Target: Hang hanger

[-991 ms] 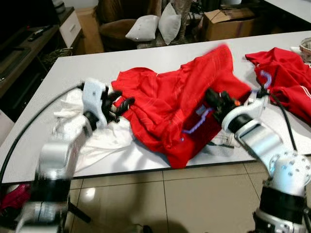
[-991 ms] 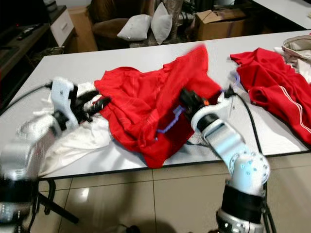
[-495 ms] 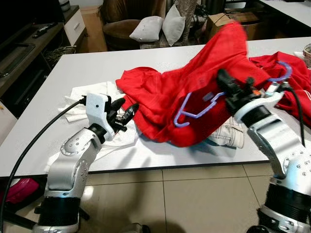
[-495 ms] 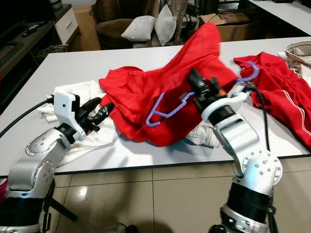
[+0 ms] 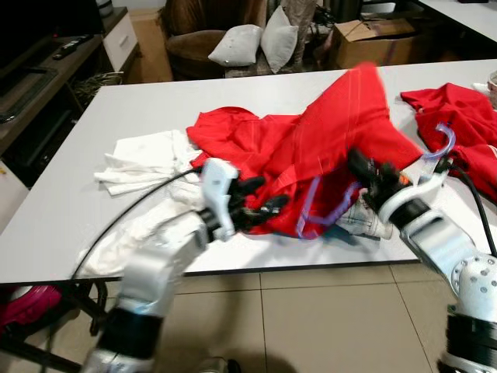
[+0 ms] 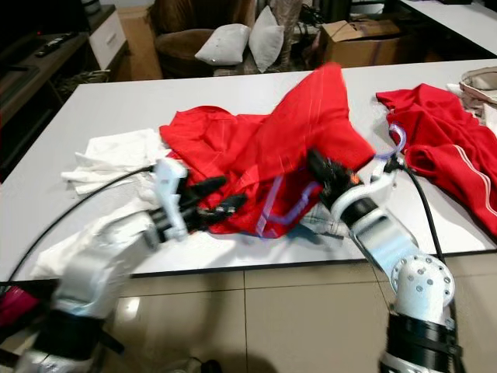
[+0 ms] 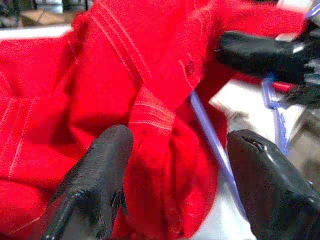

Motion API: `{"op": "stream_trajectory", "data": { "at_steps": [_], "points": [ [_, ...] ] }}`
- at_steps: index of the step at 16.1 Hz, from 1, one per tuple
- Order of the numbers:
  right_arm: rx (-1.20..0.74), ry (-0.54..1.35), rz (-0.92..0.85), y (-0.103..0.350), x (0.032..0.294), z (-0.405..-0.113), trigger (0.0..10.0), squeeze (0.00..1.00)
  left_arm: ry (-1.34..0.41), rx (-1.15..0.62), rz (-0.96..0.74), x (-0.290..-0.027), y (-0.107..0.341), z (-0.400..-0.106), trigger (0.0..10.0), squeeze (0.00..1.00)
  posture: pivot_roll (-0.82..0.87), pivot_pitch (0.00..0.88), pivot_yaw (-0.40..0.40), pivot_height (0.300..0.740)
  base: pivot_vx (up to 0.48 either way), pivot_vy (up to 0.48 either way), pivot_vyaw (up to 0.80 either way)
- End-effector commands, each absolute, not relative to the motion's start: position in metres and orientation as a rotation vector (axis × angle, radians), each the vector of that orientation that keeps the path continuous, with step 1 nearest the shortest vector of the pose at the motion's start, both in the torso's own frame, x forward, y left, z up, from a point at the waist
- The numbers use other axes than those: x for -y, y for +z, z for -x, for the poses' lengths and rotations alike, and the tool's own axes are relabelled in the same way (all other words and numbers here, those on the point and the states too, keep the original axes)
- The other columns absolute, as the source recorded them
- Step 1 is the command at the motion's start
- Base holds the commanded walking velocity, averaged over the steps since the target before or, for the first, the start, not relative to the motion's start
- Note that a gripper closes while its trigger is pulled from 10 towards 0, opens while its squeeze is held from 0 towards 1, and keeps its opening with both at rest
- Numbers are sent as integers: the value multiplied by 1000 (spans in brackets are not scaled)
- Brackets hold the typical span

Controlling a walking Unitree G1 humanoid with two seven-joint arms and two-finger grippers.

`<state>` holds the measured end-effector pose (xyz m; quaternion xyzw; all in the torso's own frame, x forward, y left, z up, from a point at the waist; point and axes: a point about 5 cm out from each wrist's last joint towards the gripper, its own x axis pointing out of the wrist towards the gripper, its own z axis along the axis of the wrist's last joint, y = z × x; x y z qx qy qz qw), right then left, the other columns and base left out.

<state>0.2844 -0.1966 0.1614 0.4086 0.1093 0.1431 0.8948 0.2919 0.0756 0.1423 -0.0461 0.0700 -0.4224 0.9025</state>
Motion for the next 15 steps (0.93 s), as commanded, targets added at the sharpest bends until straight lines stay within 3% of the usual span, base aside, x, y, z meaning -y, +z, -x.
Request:
{"op": "stream_trajectory", "data": {
  "at_steps": [1,2,3,7,10,11,12,15],
  "points": [
    [-208,293,-793,163,198,-285,10000,0,-828,-156,31,-77,139,-297,10000,1000,-136,0,100,740,0,0,0],
    [-184,271,-757,164,202,-284,10000,0,-811,-167,10,-75,138,-299,10000,698,-146,0,103,740,0,0,0],
    [-159,254,-742,166,206,-284,10000,0,-804,-175,-12,-73,136,-300,10000,0,-151,0,104,740,0,0,0],
    [-153,289,-777,162,200,-281,10000,0,-808,-141,-136,-70,131,-299,10000,0,-166,0,110,740,0,0,0],
    [-294,333,-709,147,188,-272,10000,0,-826,-132,-146,-67,130,-298,10000,0,-161,0,104,740,0,0,0],
    [-274,321,-838,150,186,-268,10000,0,-854,-137,-175,-66,125,-294,10000,0,-155,0,101,740,0,0,0],
    [-300,321,-854,149,183,-261,10000,0,-864,-142,-174,-67,123,-292,0,0,-152,0,100,740,0,0,0],
    [-370,370,-838,147,173,-240,10000,0,-871,-139,-144,-66,123,-291,0,0,-148,0,102,740,0,0,0]
  ]
}}
